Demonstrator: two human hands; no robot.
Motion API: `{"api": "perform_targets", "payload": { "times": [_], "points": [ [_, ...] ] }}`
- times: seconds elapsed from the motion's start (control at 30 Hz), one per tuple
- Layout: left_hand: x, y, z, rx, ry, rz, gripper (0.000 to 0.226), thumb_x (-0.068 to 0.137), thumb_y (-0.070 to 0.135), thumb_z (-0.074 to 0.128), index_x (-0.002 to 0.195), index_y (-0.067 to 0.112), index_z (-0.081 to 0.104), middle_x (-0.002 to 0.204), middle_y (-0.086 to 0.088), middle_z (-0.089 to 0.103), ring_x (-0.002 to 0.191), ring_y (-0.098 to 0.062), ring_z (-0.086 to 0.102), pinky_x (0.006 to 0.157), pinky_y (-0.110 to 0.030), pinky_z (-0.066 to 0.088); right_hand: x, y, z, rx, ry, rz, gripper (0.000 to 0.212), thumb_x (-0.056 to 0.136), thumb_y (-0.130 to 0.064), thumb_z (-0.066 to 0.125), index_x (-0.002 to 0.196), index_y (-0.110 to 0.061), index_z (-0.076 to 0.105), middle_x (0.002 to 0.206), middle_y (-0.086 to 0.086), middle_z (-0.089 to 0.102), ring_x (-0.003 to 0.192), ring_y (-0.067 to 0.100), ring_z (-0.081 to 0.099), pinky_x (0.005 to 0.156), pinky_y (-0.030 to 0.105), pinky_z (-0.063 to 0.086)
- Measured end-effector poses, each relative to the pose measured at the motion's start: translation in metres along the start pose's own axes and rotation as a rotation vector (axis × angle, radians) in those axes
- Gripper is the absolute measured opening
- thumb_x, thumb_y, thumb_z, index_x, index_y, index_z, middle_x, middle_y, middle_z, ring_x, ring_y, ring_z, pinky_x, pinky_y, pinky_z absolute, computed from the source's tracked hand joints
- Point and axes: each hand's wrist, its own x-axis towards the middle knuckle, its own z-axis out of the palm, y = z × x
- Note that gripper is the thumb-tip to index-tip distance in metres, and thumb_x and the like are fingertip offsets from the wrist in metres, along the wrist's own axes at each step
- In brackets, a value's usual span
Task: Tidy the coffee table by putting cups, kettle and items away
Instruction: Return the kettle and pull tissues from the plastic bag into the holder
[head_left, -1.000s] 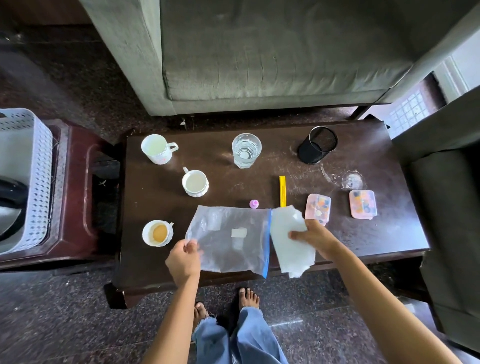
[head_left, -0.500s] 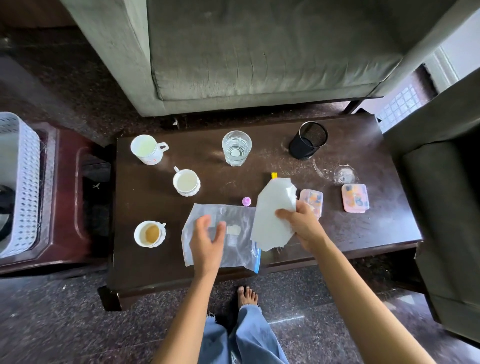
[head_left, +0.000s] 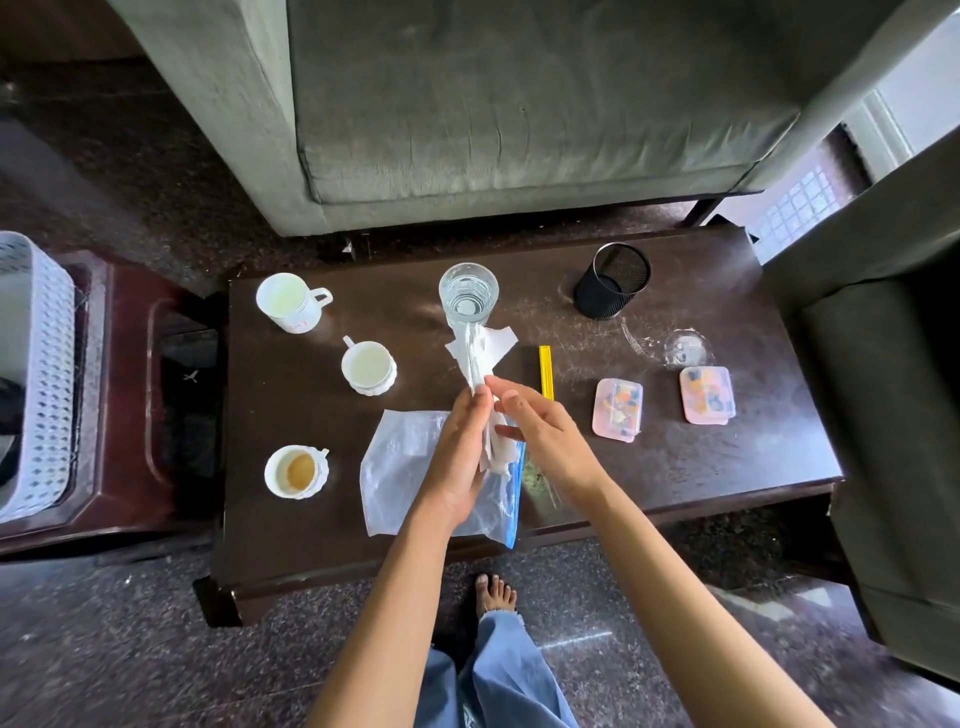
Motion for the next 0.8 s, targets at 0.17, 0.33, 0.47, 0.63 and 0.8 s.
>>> {"api": "perform_targets", "payload": {
  "times": [0.17, 0.33, 0.47, 0.63, 0.8],
  "points": [
    [0.002, 0.009, 0.006, -0.085, 0.007, -0.01, 0.028, 0.101, 0.039, 0.033, 0.105, 0.033, 0.06, 0.102, 0.002, 0.07, 0.103, -0.015, 0.065, 0.091, -0.036, 0.052, 0.003, -0.003, 0.004, -0.091, 0.169, -0.093, 0.035, 0.091, -0.028, 0.065, 0.125, -0.025, 0.057, 0.119, -0.006, 0.064, 0.106, 0.013, 0.062, 0.092, 0.032, 0.054],
    [0.006, 0.018, 0.011, -0.084, 0.029, -0.011, 0.031, 0.098, 0.049, 0.032, 0.102, 0.036, 0.06, 0.101, 0.0, 0.069, 0.098, -0.016, 0.066, 0.084, -0.035, 0.056, 0.01, -0.013, 0.001, -0.162, 0.21, -0.129, 0.057, 0.08, -0.038, 0.073, 0.132, -0.028, 0.054, 0.122, -0.003, 0.059, 0.105, 0.01, 0.059, 0.085, 0.024, 0.055],
    [0.011, 0.029, 0.014, -0.05, 0.054, 0.047, 0.034, 0.099, 0.037, 0.04, 0.112, 0.019, 0.065, 0.098, -0.006, 0.074, 0.091, -0.021, 0.07, 0.077, -0.035, 0.057, 0.013, -0.022, -0.001, -0.234, 0.259, -0.177, 0.058, 0.078, -0.031, 0.076, 0.132, -0.03, 0.055, 0.119, -0.005, 0.057, 0.1, 0.009, 0.058, 0.081, 0.023, 0.054],
    [0.015, 0.035, 0.015, -0.08, 0.105, 0.035, 0.032, 0.097, 0.035, 0.045, 0.111, 0.013, 0.065, 0.096, -0.01, 0.071, 0.085, -0.022, 0.067, 0.068, -0.032, 0.055, 0.014, -0.03, -0.004, -0.134, 0.278, -0.222, 0.035, 0.086, -0.015, 0.058, 0.118, -0.027, 0.063, 0.101, -0.008, 0.068, 0.089, 0.013, 0.063, 0.073, 0.037, 0.055],
    [0.014, 0.036, 0.009, -0.187, 0.136, 0.002, 0.027, 0.095, 0.04, 0.046, 0.105, 0.022, 0.064, 0.092, -0.005, 0.07, 0.083, -0.022, 0.066, 0.068, -0.037, 0.053, 0.018, -0.036, -0.015, 0.117, 0.289, -0.096, 0.022, 0.094, -0.007, 0.049, 0.097, -0.017, 0.068, 0.084, 0.002, 0.069, 0.075, 0.014, 0.061, 0.064, 0.031, 0.05]
  ]
}}
